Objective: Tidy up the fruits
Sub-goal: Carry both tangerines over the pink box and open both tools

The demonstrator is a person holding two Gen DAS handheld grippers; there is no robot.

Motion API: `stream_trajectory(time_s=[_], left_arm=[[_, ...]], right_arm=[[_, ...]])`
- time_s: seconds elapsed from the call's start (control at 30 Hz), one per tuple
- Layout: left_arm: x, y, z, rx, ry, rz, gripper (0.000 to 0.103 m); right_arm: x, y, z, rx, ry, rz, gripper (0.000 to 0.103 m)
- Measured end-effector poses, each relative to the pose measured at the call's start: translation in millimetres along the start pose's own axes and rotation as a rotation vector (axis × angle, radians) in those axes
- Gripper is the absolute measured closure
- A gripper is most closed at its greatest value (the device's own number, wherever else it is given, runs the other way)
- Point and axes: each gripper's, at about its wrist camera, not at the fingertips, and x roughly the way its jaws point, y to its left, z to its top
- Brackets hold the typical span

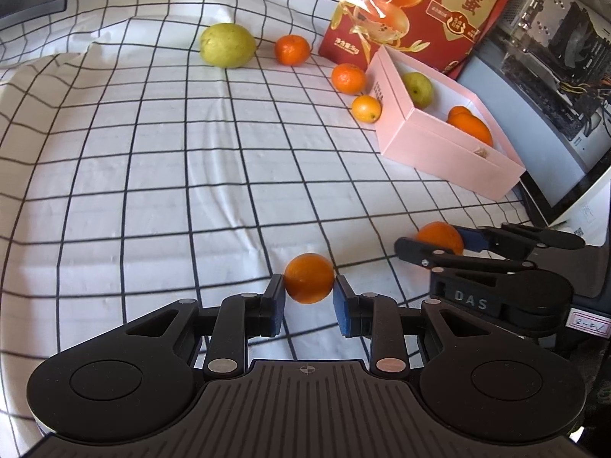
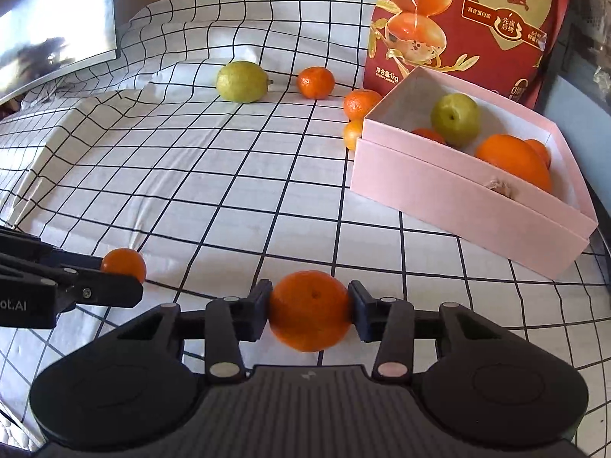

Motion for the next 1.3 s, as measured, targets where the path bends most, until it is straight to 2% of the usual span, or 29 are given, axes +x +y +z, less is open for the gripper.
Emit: stream_trajectory(time_s=[0.3,0.4,0.47,0.63,0.77,0.9,1.1,1.3], left_arm=[[5,-17,3,0.031,-0.008,-0.013,0.071],[11,-32,19,0.076,-0.015,-0.048,0.071],[9,-47,39,0.113,-0.049,-0.079,0.071],[2,-91,106,0.229,-0.183,-0.134,0.071],[14,-119,157,0.29,-0.22,-0.167,0.071],[33,-140,191,0.341,-0.239,-0.139,0.071],[69,-163,204,0.419,-0.178,-0.101,0.071],[102,-168,203,0.424,-0.122,-0.09,0.071]], right_arm=[[-29,-27,-14,0.034,-0.02,-0.06,0.06],[-38,-44,-17,0.067,-0.027,-0.1,0.06],[-48,-59,-12,0.089,-0.05,-0.13,0.06],[-77,-98,33,0.15,-0.143,-0.192,0.06],[-87,-135,83,0.216,-0.167,-0.201,0.06],[-83,-161,122,0.24,-0.173,-0.216,0.06],[-57,-182,158,0.271,-0.133,-0.215,0.06],[-25,-200,170,0.302,-0.056,-0.211,0.06]])
